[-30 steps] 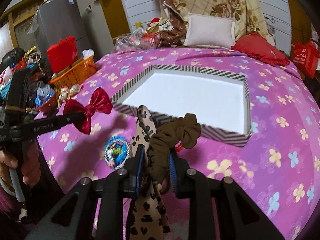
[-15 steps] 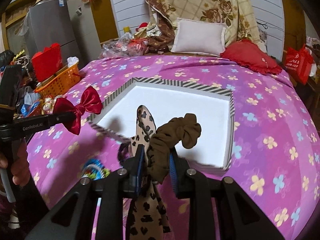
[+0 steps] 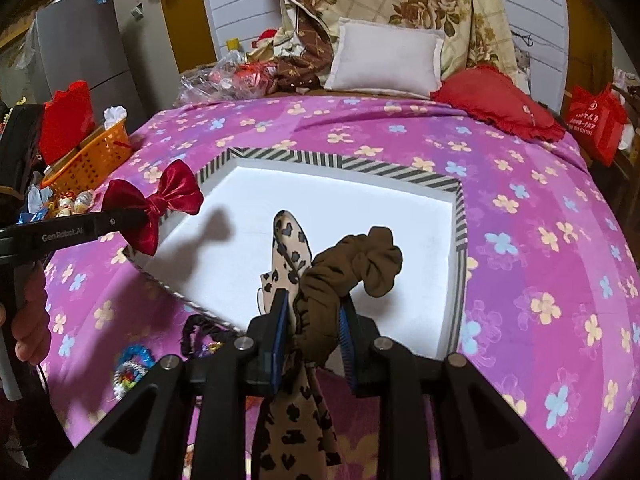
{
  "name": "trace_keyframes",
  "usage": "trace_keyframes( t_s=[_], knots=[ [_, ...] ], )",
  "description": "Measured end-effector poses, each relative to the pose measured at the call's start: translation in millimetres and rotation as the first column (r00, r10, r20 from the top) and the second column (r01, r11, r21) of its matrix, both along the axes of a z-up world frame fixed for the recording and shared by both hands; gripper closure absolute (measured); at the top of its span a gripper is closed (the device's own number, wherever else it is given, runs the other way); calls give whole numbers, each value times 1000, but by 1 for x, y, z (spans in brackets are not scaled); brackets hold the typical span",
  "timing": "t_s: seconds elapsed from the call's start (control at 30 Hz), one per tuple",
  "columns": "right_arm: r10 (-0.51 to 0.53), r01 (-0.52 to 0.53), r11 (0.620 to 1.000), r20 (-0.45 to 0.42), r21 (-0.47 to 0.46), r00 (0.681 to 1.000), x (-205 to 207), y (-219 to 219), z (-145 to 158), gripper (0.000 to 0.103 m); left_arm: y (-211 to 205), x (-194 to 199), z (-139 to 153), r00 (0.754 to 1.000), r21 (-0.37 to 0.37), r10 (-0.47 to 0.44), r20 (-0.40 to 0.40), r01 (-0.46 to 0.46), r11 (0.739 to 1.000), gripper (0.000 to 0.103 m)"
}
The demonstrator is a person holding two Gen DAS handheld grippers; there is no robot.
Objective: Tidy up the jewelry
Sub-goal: 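Carry both bows into the white box and open both grippers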
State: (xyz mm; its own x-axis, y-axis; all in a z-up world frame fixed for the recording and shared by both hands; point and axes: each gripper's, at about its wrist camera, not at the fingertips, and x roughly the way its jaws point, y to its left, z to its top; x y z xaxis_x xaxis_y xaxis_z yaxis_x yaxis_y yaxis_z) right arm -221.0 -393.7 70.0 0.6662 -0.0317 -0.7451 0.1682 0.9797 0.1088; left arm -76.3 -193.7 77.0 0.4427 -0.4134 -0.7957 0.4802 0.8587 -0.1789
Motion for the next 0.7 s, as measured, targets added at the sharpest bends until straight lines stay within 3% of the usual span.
trace_keyframes(
  t_s=[0.53,0.7],
  knots=[
    [-26,29,999,-80,40,996,22,-19,-34,77,-12,15,-40,997,61,16,-77,-11,998,103],
    [-61,69,995,-106,70,992,22,-28,-43,57,-12,16,-45,997,78,32,-73,-26,997,103]
  ],
)
